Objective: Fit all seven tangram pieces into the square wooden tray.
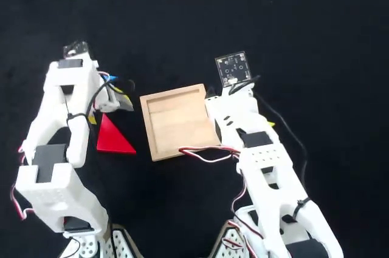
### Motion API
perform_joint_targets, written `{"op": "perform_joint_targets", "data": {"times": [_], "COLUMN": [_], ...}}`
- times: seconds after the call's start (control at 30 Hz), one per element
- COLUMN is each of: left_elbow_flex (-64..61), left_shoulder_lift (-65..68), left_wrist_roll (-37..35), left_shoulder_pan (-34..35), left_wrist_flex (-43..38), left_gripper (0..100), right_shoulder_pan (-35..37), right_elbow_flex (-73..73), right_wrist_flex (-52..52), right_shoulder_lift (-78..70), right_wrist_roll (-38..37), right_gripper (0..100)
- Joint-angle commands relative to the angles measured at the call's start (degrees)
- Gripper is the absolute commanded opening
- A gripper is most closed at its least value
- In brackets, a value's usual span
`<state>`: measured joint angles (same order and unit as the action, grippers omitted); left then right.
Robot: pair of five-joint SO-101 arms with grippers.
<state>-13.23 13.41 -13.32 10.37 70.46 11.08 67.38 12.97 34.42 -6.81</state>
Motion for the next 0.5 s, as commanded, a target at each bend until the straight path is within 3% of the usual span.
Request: {"op": "perform_joint_targets", "data": {"times": [0.0,0.33,0.47], "left_elbow_flex": [-2.59,3.47,6.99], "left_shoulder_lift": [0.97,6.95,8.44], "left_wrist_roll": [0.44,0.44,5.19], "left_shoulder_pan": [-1.89,-4.62,-9.71], "left_wrist_flex": [-8.0,-8.26,-4.48], "left_gripper": [37,37,37], "right_shoulder_pan": [0.7,0.7,0.7], "right_elbow_flex": [-0.31,-0.22,-0.22], "right_wrist_flex": [-1.05,-1.05,-1.05], "right_shoulder_lift": [-0.48,-0.48,-0.48], "right_wrist_roll": [0.0,0.0,0.0], "right_gripper": [19.1,19.1,19.1]}}
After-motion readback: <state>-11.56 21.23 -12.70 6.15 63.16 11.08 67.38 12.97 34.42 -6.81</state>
